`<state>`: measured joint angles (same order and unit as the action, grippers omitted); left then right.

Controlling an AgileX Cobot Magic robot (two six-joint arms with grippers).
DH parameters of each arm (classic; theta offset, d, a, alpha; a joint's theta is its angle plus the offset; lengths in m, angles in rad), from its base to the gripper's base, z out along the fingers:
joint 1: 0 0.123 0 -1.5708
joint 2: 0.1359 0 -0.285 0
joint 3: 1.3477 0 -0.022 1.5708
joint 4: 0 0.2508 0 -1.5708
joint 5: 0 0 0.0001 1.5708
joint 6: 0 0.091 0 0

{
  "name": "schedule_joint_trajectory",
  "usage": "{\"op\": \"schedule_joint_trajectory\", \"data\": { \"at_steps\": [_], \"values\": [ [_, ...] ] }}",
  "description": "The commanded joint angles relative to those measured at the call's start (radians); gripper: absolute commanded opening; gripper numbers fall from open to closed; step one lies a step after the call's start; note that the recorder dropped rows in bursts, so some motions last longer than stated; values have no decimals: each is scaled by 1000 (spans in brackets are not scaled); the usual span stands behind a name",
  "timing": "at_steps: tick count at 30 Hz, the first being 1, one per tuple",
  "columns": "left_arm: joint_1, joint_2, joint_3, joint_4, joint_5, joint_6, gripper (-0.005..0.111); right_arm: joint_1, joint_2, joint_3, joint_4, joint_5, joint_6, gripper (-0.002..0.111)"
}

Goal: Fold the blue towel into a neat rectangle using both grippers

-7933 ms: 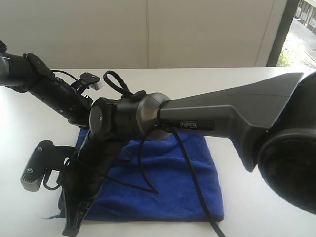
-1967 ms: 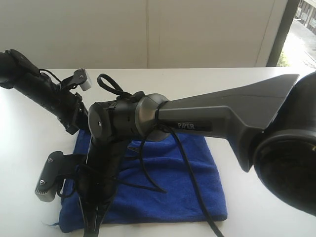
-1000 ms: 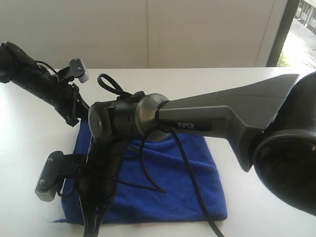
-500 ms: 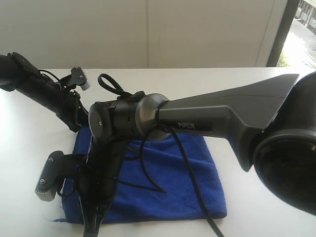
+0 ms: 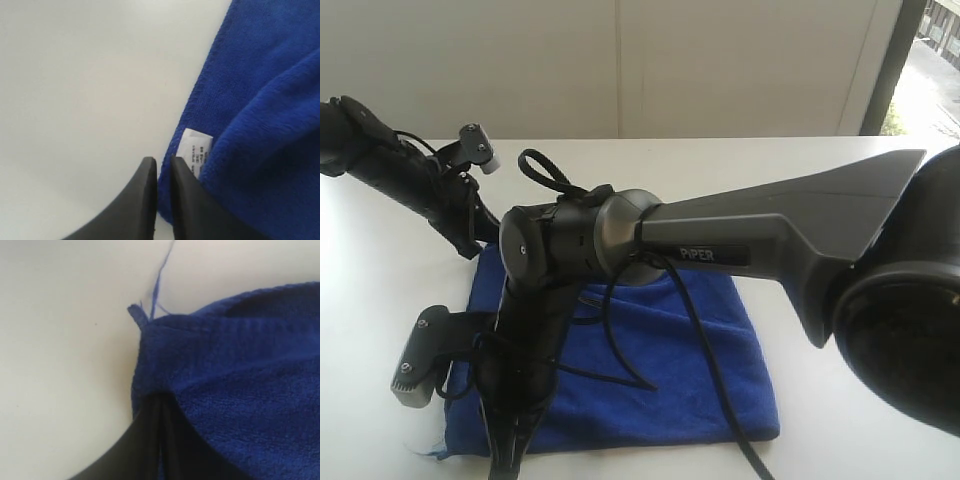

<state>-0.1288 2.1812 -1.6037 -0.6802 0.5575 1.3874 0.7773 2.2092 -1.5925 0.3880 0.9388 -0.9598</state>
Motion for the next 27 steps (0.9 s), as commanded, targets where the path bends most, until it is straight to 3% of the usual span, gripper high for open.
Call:
{"op": "schedule_joint_trajectory", "data": {
  "at_steps": [1, 10, 13, 21, 27],
  "values": [
    [-2, -7, 8, 6, -20, -8, 17, 0, 17, 12, -20, 22, -5, 0],
    [-2, -5, 8, 7, -21, -28, 17, 0, 2, 10, -20, 13, 18, 0],
    [-2, -15, 8, 7, -13, -31, 17, 0, -37, 10, -14, -6, 22, 8],
    [-2, -95, 8, -15, -1, -62, 17, 0, -109, 10, 0, -81, 75, 42],
    [-2, -180, 8, -18, 183, -164, 17, -46, -215, 10, -131, -110, 204, 43]
  ]
}}
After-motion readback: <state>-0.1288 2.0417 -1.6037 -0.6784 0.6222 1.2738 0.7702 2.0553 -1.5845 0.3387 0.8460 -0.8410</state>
